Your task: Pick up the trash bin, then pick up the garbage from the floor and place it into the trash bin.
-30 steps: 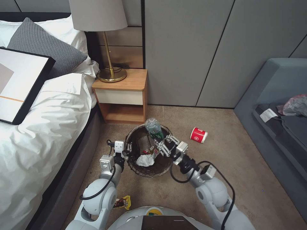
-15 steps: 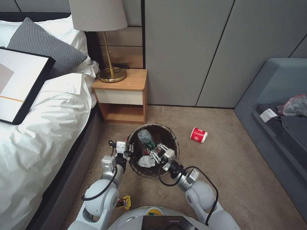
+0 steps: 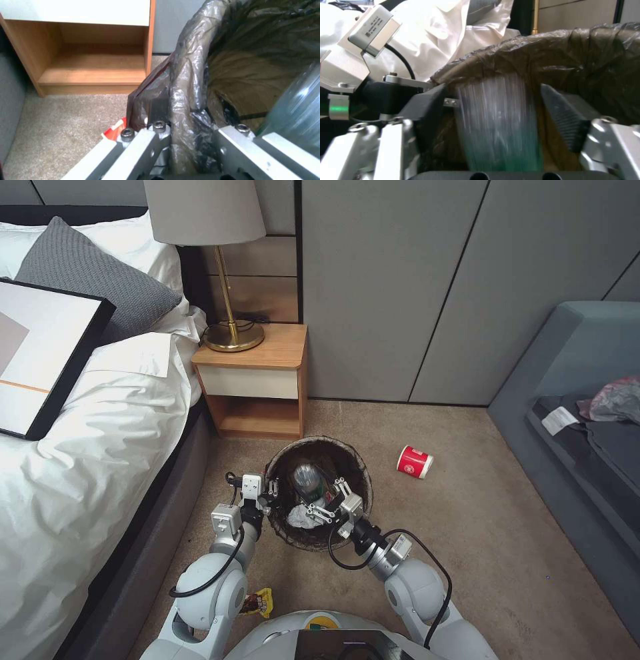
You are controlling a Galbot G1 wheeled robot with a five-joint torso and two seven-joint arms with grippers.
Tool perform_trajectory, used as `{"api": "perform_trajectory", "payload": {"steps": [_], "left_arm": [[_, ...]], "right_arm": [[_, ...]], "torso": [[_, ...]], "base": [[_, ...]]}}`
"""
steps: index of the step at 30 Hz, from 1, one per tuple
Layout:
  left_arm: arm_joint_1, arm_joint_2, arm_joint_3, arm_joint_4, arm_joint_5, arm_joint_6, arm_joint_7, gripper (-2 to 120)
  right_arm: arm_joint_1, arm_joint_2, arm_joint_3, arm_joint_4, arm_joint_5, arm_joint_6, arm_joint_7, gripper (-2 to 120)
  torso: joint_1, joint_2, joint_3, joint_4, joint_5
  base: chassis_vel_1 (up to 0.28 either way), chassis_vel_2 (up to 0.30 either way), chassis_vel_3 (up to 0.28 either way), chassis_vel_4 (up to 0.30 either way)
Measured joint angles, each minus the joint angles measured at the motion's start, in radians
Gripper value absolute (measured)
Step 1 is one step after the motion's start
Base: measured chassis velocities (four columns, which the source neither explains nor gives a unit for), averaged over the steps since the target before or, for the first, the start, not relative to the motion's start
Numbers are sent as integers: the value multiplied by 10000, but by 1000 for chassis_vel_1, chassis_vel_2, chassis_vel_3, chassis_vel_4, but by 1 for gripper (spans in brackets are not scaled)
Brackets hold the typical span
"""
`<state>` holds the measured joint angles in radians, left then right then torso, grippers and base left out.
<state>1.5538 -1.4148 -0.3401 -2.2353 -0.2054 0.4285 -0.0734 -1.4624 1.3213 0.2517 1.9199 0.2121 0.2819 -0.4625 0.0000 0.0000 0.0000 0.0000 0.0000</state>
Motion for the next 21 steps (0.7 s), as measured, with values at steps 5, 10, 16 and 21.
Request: {"api": "perform_trajectory", "payload": {"steps": [5, 10, 16, 21], "left_arm": [[0, -5, -6, 0, -2, 0, 1, 0], [-4, -17, 1, 0, -1, -1, 4, 0], [-5, -4, -19, 0, -9, -3, 8, 0], [-11, -2, -37, 2, -11, -6, 8, 0]], "right_arm": [[-32, -6, 41, 24, -17, 34, -36, 92], [-81, -21, 89, 82, -17, 74, -94, 100], [-95, -33, 158, 311, -4, 96, -102, 100], [-232, -34, 611, 1516, 133, 115, 164, 100]], "torso": [[0, 0, 0, 0, 0], [0, 0, 0, 0, 0], [0, 0, 0, 0, 0], [0, 0, 0, 0, 0]], "base": [[0, 0, 0, 0], [0, 0, 0, 0], [0, 0, 0, 0], [0, 0, 0, 0]]}}
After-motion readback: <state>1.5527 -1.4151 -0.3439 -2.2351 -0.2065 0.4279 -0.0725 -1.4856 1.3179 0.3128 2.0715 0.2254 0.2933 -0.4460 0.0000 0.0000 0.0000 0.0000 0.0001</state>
